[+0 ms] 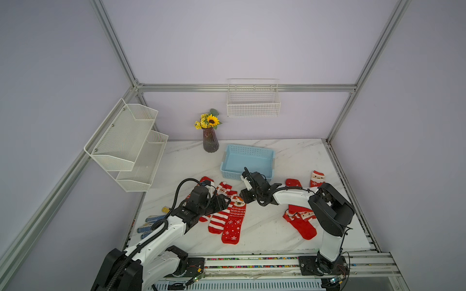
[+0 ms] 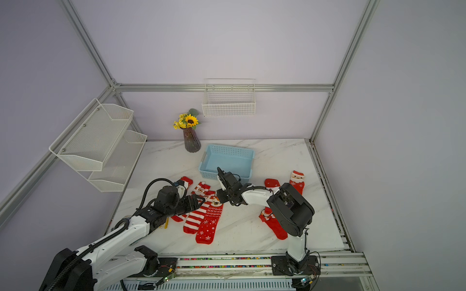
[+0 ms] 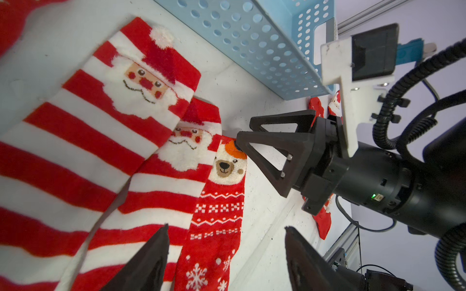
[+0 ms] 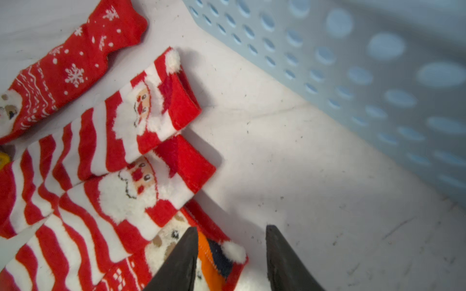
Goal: Place the socks together as a pair
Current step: Pick up the sock at the center of the board.
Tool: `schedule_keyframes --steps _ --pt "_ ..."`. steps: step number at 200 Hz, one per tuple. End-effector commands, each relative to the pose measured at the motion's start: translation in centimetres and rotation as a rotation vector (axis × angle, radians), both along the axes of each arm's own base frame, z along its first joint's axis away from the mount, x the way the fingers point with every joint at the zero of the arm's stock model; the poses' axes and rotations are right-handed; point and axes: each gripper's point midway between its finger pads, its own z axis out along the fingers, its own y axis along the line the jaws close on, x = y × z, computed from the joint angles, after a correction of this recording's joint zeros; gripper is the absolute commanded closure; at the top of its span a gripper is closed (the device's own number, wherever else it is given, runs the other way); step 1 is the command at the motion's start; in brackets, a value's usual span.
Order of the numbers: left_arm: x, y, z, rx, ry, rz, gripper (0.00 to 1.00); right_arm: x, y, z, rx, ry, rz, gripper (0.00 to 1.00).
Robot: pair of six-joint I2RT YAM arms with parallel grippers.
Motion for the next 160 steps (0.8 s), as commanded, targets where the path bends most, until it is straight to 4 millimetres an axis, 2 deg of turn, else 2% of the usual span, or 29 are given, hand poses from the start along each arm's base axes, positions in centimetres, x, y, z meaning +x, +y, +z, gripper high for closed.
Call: schedule_keyframes --steps 1,17,48,75,96,106,128,145,160 --pt "0.4 -0.7 0.4 -0.028 -0.005 0.0 0.3 -1.1 -0.2 -1.1 0.001 0.045 0.011 0.52" --pt "0.3 -1.0 -0.3 -0.037 0.015 -0.001 0.31 -1.4 -0.2 -1.3 0.008 0.056 0.001 0.53" --pt "0.6 -1.8 0.3 -0.045 0.002 -0.035 0.32 -1.6 0.2 -1.7 0.022 0.072 0.004 0.53" --pt "0.1 -1.8 -0.5 -0.033 0.016 -0.016 0.34 -1.7 1.0 -2.2 0.031 0.068 -0.004 0.56" --pt "0.0 -1.7 -0.9 -0.018 0.015 -0.01 0.34 -1.6 1.2 -2.8 0.02 0.074 -0.017 0.61" --pt "0.0 -1.5 -1.2 -0.009 0.018 -0.004 0.38 -1.8 1.3 -3.0 0.016 0.081 -0.02 0.68" --pt "0.2 -1.1 -1.9 0.013 0.023 0.018 0.43 -2.3 1.1 -1.5 0.013 0.051 -0.037 0.82" --pt "0.3 -0.7 -2.7 0.04 0.027 0.031 0.45 -2.4 0.4 0.4 0.018 0.013 -0.07 0.99" --pt "0.5 -0.5 -3.4 0.057 0.032 0.044 0.49 -2.6 -0.3 2.3 0.029 -0.009 -0.113 1.0"
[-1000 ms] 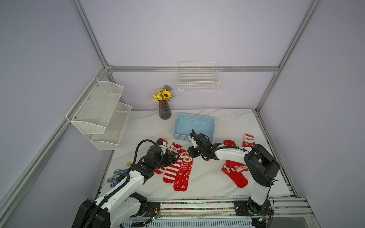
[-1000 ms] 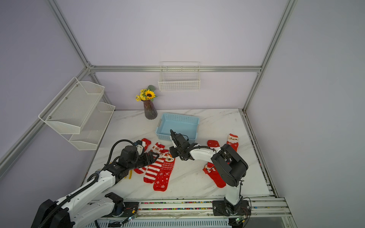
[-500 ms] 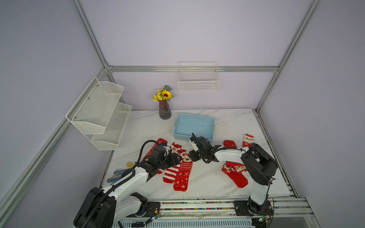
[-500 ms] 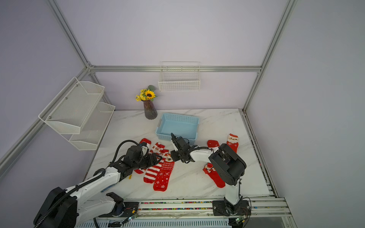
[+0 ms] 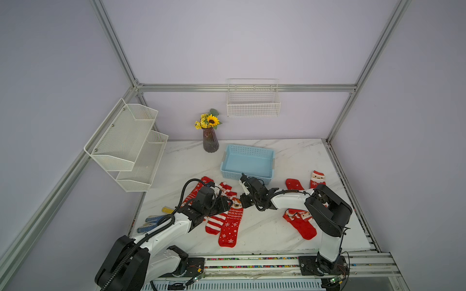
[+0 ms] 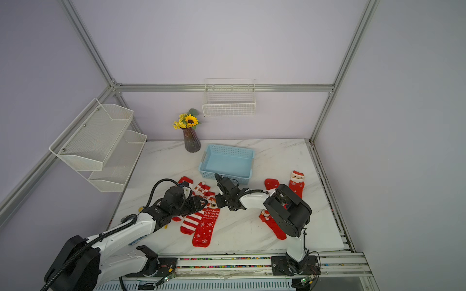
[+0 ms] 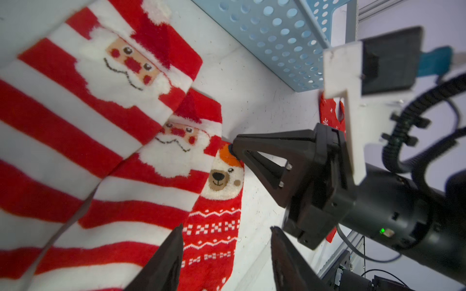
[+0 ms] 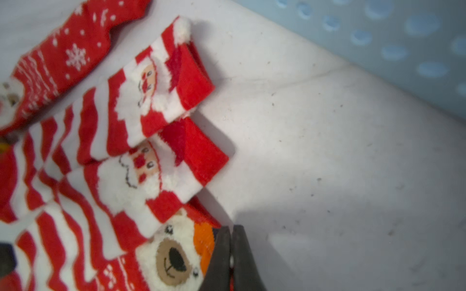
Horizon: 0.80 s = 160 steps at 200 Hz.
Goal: Place the socks together as a pair
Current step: Pick up the sock at the center of the board, then move the sock to the center of the board.
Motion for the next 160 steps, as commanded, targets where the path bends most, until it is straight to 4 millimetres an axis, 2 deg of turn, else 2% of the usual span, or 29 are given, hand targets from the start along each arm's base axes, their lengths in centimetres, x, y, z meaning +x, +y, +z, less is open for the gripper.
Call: schedule_keyframes --steps 1,47,75,110,115,136,150,160 --pt "0.3 0.7 -1.4 0.035 -0.007 0.035 0.5 -0.4 -1.4 3.2 0.0 -0.038 -0.078 1.0" --pt "0.9 0.6 -2.7 0.024 0.0 0.066 0.54 -2.1 -4.0 8.6 0.076 -0.049 -0.317 1.0" --pt "1.3 0.8 -4.0 0.056 0.014 0.068 0.55 -2.8 -4.0 12.0 0.168 -0.081 -0.41 1.0" --pt "1.0 4.6 -6.8 0.234 0.063 0.209 0.6 -3.4 -2.1 17.5 0.369 -0.12 -0.466 1.0" --pt "0.9 5.2 -7.0 0.25 0.067 0.226 0.6 -3.7 -2.0 19.3 0.431 -0.135 -0.463 1.0" --pt "0.8 5.5 -6.4 0.258 0.069 0.233 0.59 -4.1 -0.9 22.6 0.604 -0.134 -0.475 1.0" --pt "0.9 4.9 -5.3 0.227 0.05 0.212 0.55 -4.4 -0.5 24.0 0.705 -0.115 -0.497 1.0" --pt "1.0 4.8 -4.4 0.212 0.03 0.213 0.53 -4.3 -1.1 24.3 0.755 -0.105 -0.539 1.0"
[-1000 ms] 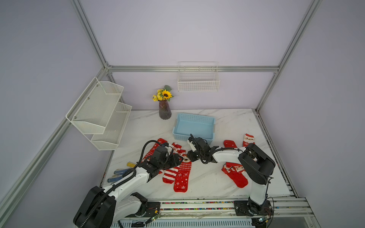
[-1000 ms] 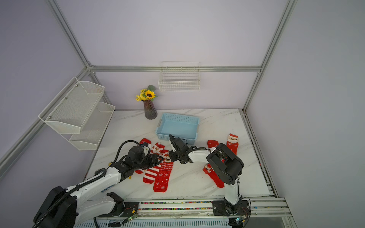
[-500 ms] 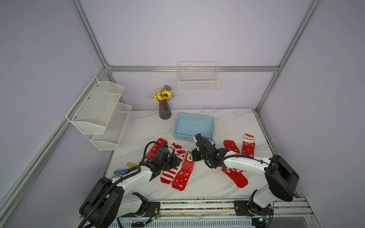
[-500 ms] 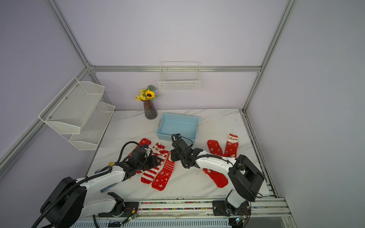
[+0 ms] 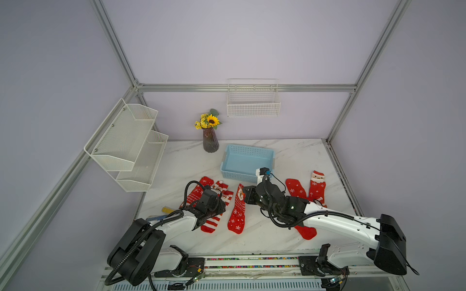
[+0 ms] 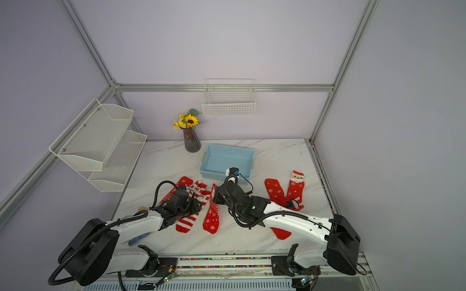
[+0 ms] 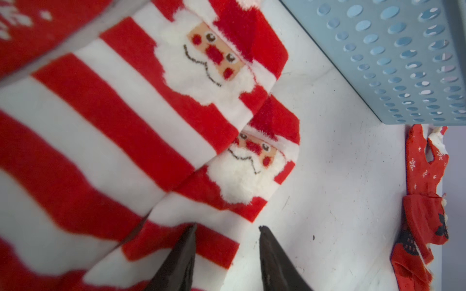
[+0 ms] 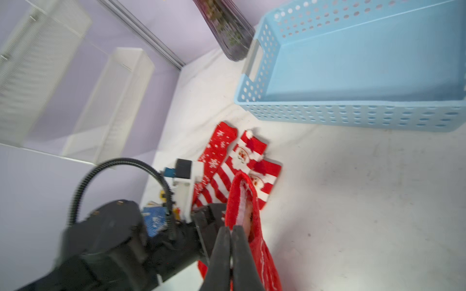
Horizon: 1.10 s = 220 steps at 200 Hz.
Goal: Place the socks together as a pair
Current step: Move the sock to the center of the board, then place the sock at the center of the board, then pick up the sock at the center of the board.
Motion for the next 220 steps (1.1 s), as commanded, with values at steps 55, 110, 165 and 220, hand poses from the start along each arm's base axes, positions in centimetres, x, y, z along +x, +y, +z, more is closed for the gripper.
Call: schedule_keyframes --steps 55,110,165,220 --pt "-0.1 2.9 6.1 0.083 -0.112 0.068 0.45 -0.1 -10.0 -6.5 0.122 0.109 -0.51 1.0" --pt "-0.7 0.6 7.4 -0.028 -0.112 0.004 0.38 0.2 -17.3 -10.5 -0.167 0.077 -0.704 0.77" --pt "-1.2 -4.7 5.9 -0.03 -0.033 -0.162 0.38 3.6 -18.3 -10.4 -0.304 0.122 -0.602 0.7" --pt "-0.9 -5.8 5.2 -0.018 -0.021 -0.179 0.39 1.4 -12.0 -15.1 -0.341 0.177 -0.107 0.57"
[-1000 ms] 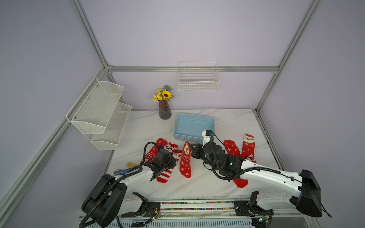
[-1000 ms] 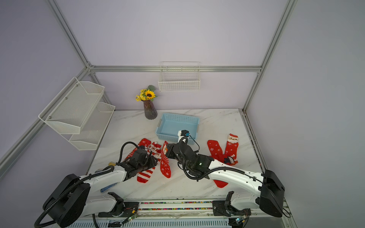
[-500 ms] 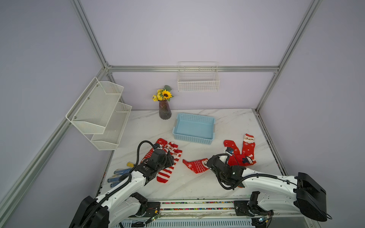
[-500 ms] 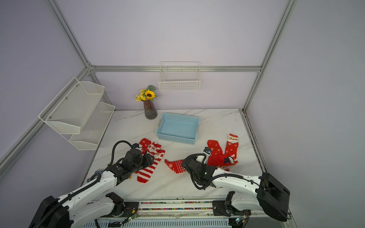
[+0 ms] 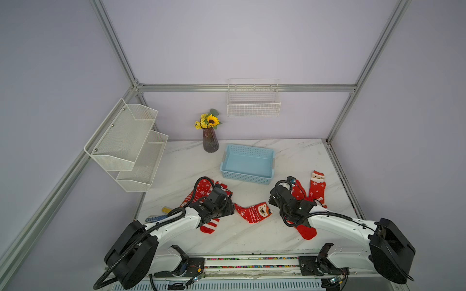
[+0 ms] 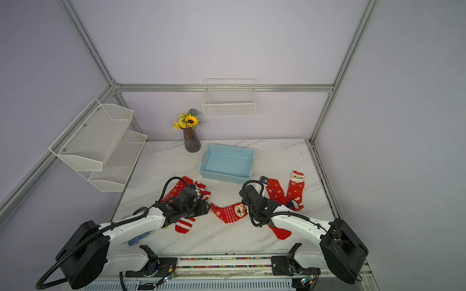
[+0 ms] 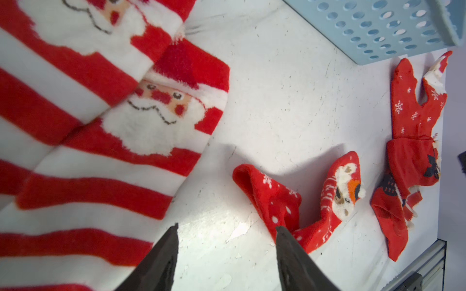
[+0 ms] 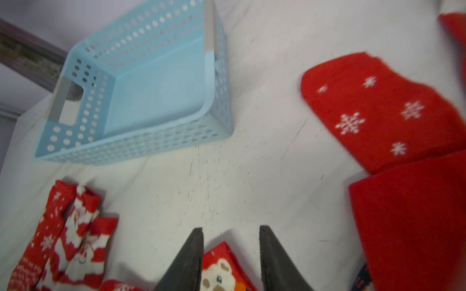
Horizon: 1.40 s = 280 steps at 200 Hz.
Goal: Place the socks together as a pair
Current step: Pick up the sock at the center of the board.
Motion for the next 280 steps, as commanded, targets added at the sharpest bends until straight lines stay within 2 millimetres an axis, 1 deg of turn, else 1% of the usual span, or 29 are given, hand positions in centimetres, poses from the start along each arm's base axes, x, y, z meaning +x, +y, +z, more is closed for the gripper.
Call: schedule_keyframes --steps 1,16,37,43,49,53,68,79,92,103,132,146,181,210,222,235,245,261,264,280 --pt "1.4 -1.3 2.7 -0.059 -0.076 -0.003 0.39 -1.4 3.0 -1.6 0.01 0.052 0.238 0.57" --pt "1.4 -1.0 3.1 -0.072 -0.105 0.009 0.38 -1.7 3.2 -2.1 0.005 0.073 0.279 0.53" --pt "1.1 -0.6 3.3 -0.086 -0.123 0.024 0.37 -2.1 4.0 -3.2 -0.005 0.119 0.357 0.52" --pt "1.0 -0.6 3.3 -0.09 -0.122 0.022 0.37 -2.1 4.1 -3.7 -0.013 0.132 0.37 0.53" --pt "0.9 -0.6 3.3 -0.095 -0.121 0.023 0.37 -2.1 4.2 -3.7 -0.016 0.132 0.382 0.53" --pt "0.9 -0.6 3.3 -0.097 -0.119 0.025 0.36 -2.2 4.2 -4.6 -0.032 0.156 0.387 0.54" --pt "0.6 -0.5 3.1 -0.099 -0.115 0.024 0.36 -2.1 3.9 -5.4 -0.053 0.181 0.392 0.58" --pt "0.4 -0.4 2.9 -0.1 -0.109 0.024 0.36 -2.0 3.7 -5.5 -0.062 0.188 0.392 0.59" --pt "0.2 -0.2 2.7 -0.102 -0.103 0.031 0.36 -1.7 2.8 -5.5 -0.108 0.188 0.363 0.59" --pt "0.1 -0.1 2.7 -0.102 -0.104 0.036 0.36 -1.8 2.4 -5.7 -0.135 0.192 0.363 0.59" --pt "-0.3 0.4 2.5 -0.097 -0.099 0.047 0.35 -2.2 3.1 -6.4 -0.123 0.224 0.404 0.61" --pt "-0.5 0.7 2.5 -0.103 -0.099 0.061 0.35 -2.4 2.9 -6.7 -0.134 0.237 0.406 0.62" --pt "-0.8 1.1 3.2 -0.115 -0.127 0.067 0.35 -3.0 2.6 -7.1 -0.134 0.255 0.407 0.68" --pt "-1.1 1.4 3.7 -0.116 -0.14 0.072 0.34 -3.3 2.5 -7.0 -0.145 0.27 0.421 0.78" --pt "-1.1 1.4 3.9 -0.118 -0.146 0.073 0.34 -3.4 2.3 -7.0 -0.151 0.273 0.423 0.84" --pt "-1.0 1.4 3.9 -0.116 -0.149 0.072 0.34 -3.6 2.2 -6.7 -0.152 0.273 0.423 0.93" --pt "-1.0 1.3 4.0 -0.118 -0.147 0.069 0.34 -3.5 2.2 -6.0 -0.151 0.267 0.424 1.0" --pt "-1.0 1.0 4.6 -0.134 -0.144 0.064 0.34 -3.5 2.2 -4.7 -0.144 0.263 0.416 1.0" --pt "-1.0 0.9 4.8 -0.142 -0.144 0.064 0.34 -3.4 2.4 -3.6 -0.124 0.241 0.418 1.0" --pt "-0.9 0.3 6.4 -0.196 -0.16 0.066 0.34 -3.8 3.4 -0.3 -0.045 0.212 0.454 1.0"
